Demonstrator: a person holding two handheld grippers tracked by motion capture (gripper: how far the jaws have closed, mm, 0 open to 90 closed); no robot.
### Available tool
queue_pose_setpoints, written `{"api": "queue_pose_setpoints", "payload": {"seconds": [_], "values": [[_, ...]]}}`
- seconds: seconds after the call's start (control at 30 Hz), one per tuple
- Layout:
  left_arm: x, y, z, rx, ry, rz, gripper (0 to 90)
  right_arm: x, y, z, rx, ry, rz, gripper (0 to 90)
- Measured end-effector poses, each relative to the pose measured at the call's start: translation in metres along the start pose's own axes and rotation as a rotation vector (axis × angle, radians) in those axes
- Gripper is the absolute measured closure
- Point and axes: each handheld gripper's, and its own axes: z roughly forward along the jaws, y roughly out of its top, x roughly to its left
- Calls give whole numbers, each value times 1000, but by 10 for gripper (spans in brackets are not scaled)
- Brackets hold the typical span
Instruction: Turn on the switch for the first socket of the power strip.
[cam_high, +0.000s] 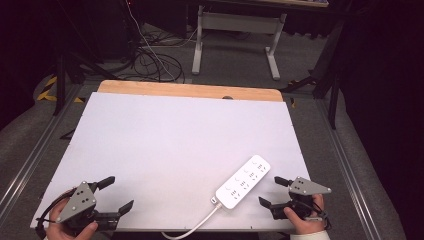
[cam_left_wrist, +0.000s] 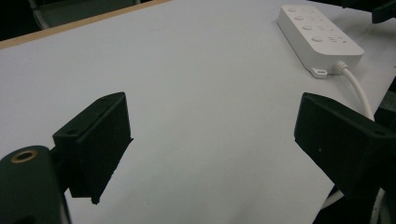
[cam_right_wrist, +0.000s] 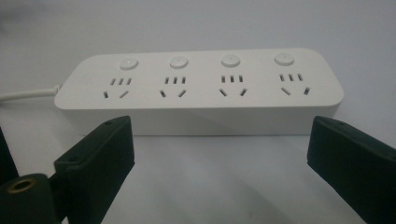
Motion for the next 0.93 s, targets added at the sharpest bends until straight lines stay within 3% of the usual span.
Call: {"api": "queue_pose_setpoints", "payload": {"seconds": [0.43, 0.73, 0.93], "values": [[1, -1, 0, -2, 4, 20, 126, -1, 0, -2, 3, 13, 43, 117], [1, -1, 1, 1, 31, 15, 125, 1, 2, -5, 1, -11, 5, 116], [2, -2, 1, 7, 30, 29, 130, 3, 3, -6, 28, -42, -26, 117]]}}
